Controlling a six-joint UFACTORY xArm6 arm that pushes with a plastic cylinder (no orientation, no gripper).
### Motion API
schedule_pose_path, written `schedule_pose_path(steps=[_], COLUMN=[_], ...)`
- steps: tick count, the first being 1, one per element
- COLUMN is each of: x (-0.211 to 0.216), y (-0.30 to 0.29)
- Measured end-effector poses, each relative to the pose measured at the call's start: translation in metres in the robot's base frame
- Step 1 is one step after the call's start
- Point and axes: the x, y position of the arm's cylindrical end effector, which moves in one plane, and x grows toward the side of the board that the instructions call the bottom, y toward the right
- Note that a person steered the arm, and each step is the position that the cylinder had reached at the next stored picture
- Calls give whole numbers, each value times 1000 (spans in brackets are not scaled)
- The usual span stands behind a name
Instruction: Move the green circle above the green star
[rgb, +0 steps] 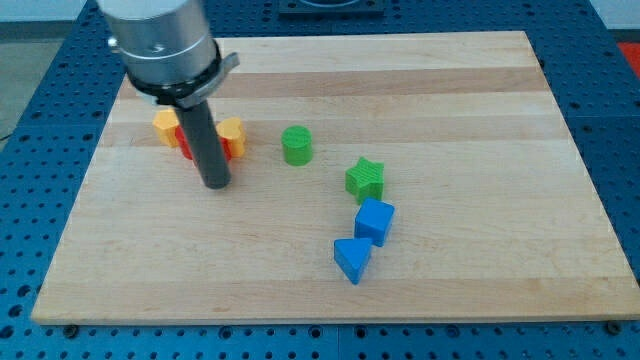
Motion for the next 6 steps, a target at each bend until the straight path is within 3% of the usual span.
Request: schedule_pose_path(steps=[2, 3, 5, 6], x=[40, -7, -50, -46], y=[-57, -56, 53, 55])
